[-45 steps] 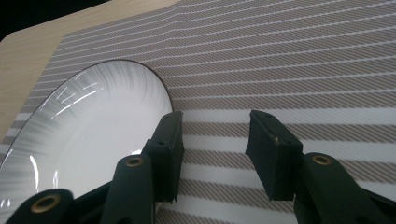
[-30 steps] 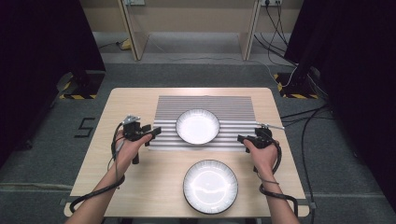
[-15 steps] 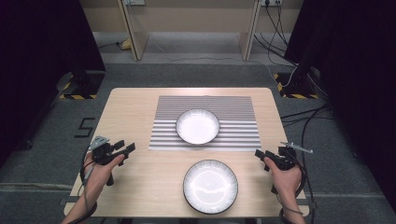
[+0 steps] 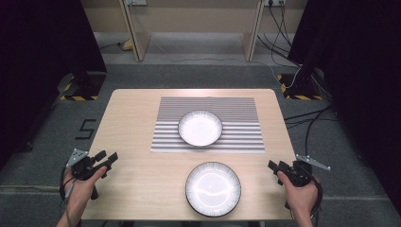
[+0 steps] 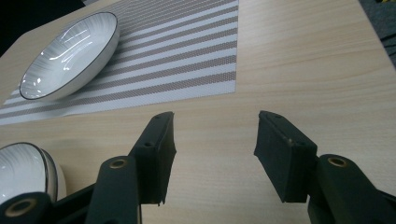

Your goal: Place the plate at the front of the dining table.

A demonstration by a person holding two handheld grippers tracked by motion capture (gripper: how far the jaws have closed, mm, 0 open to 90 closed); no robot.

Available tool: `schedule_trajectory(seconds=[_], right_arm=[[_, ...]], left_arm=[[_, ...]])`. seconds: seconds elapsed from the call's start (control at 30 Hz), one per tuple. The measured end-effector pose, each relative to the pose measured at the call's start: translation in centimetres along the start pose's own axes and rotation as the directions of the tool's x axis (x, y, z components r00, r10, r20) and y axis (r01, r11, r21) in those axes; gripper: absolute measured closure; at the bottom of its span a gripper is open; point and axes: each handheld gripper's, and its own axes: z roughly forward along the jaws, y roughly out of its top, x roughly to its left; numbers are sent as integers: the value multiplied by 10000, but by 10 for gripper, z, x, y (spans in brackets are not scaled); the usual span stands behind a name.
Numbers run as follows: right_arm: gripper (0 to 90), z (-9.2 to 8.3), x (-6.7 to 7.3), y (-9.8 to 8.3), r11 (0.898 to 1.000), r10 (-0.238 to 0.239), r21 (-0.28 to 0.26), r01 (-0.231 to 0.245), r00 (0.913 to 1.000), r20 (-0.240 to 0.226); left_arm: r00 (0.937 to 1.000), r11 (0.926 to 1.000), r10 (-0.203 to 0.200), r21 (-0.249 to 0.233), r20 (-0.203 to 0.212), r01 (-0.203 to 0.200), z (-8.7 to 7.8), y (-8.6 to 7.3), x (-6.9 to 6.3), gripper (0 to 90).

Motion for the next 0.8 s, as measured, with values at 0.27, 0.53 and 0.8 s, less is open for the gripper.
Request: schedule_trajectory(seconds=[0.27, 0.53, 0.8], right_arm=[[466, -6, -4, -18, 9996, -135, -246, 135, 9999, 26], [456, 0, 5, -24, 9988, -19, -494, 6, 9996, -269], [439, 0, 8, -34, 9967, -19, -813, 7, 9999, -148]], left_arm=[[9998, 9998, -48, -174, -216, 44, -3, -10, 5, 413], [9993, 9988, -314, -377, -215, 305, -2, -22, 0, 413], [9993, 9964, -379, -760, -41, 375, -5, -26, -5, 413]])
